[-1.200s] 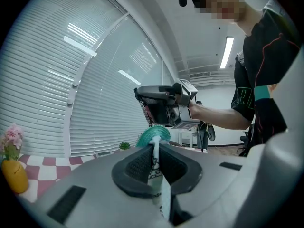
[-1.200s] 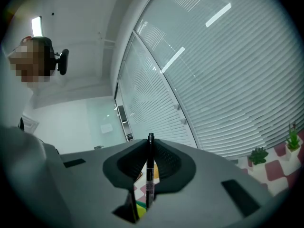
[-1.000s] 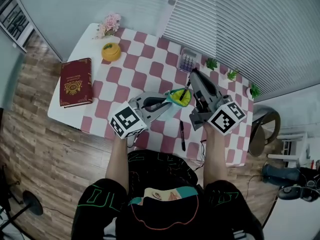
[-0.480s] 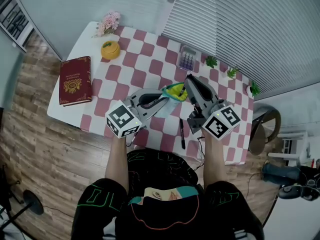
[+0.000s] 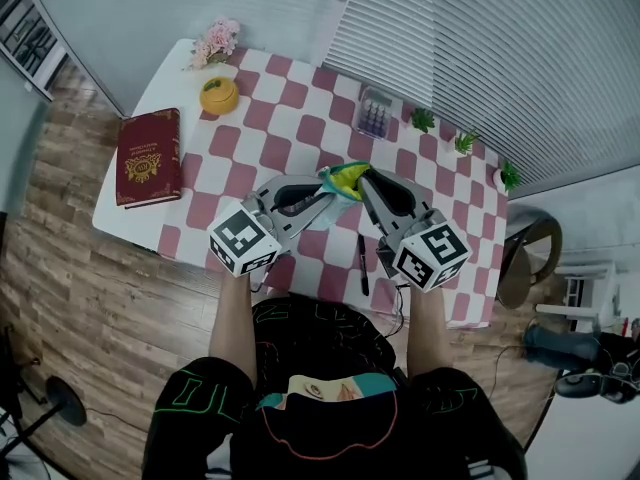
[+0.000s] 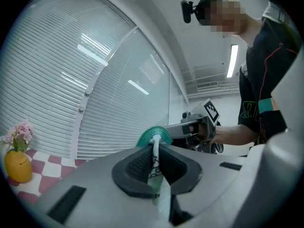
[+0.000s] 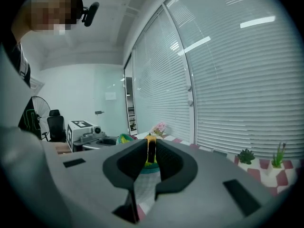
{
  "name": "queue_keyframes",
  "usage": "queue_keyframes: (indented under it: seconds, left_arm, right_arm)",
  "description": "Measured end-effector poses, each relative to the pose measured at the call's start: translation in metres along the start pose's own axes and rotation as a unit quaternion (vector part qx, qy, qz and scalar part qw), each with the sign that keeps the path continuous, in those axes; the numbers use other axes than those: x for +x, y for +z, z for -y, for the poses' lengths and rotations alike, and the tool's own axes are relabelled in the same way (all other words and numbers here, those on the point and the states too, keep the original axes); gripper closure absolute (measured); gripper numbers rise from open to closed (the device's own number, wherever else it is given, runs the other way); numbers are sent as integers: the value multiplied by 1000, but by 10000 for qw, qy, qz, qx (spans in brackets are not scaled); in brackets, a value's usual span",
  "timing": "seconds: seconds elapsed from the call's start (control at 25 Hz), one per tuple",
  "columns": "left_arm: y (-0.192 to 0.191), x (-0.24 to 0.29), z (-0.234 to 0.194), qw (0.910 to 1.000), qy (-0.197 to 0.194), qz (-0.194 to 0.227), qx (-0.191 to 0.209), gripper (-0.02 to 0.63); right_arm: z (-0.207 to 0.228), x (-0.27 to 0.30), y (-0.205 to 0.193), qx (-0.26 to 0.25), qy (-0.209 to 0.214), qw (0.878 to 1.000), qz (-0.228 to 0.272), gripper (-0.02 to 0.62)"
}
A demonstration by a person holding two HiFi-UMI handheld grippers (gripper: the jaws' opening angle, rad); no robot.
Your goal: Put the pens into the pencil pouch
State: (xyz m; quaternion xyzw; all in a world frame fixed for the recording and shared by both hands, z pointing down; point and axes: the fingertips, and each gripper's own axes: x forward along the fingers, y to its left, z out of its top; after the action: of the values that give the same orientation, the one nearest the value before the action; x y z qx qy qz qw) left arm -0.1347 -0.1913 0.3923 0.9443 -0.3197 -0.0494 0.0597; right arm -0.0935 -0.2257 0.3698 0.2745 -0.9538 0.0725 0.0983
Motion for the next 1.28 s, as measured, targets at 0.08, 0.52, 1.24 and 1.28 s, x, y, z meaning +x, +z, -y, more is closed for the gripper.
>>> queue_keyframes:
  seconds: [0.08,0.52,1.24,1.28]
  left_arm:
    - [0,0,0,10000,27,-17,12,583]
    - [-2,1,-1,10000,48,-54,-2,583]
    - [-42,3,14,9988,-65,-356,-332,583]
    - [-44,3,16,9987,-83,-363,-351,583]
  right_arm:
    - [2,-4,0,66,-3,10000,72,540]
    - [22,-28,16,333,-329,9976,516,582]
    - [56,-50,-119,1047,-1061,9721,-1811,592]
    - [56,-50,-128,1113,-1058,9690,-1935,592]
